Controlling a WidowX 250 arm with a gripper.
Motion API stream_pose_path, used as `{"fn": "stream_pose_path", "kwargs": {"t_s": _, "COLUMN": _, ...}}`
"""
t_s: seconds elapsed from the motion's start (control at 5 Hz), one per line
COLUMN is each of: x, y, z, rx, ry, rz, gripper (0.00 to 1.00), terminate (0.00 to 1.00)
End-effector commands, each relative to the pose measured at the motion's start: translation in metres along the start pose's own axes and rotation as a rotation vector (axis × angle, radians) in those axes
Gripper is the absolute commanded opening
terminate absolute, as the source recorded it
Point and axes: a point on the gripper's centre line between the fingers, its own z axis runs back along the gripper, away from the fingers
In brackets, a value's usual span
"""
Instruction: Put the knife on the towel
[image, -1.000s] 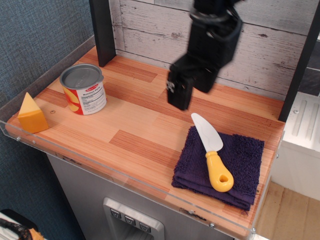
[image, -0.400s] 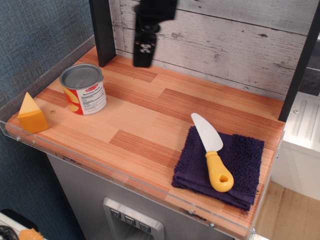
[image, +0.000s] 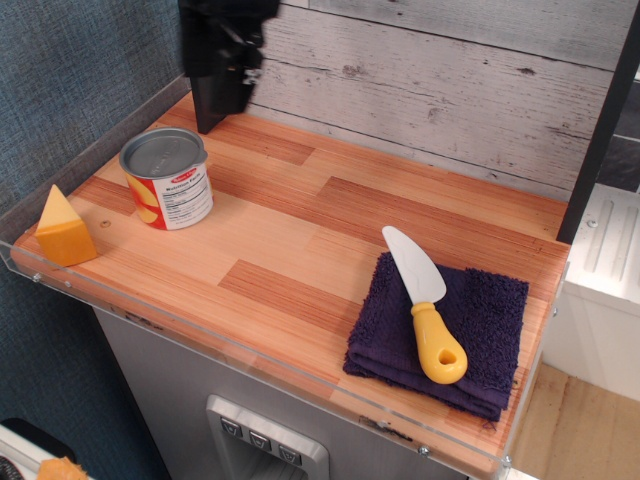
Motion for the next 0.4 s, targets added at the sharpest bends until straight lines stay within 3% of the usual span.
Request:
{"fn": "stream_pose_path", "kwargs": {"t_s": 0.0, "x": -0.0330, "y": -0.0123, "z": 0.0082, "rx": -0.064, "ry": -0.152, "rz": 0.275, "gripper": 1.00, "terminate": 0.00}}
{"fn": "stream_pose_path", "kwargs": {"t_s": 0.2, "x": -0.0330, "y": -0.0123, "z": 0.0082, "rx": -0.064, "ry": -0.152, "rz": 0.275, "gripper": 1.00, "terminate": 1.00}}
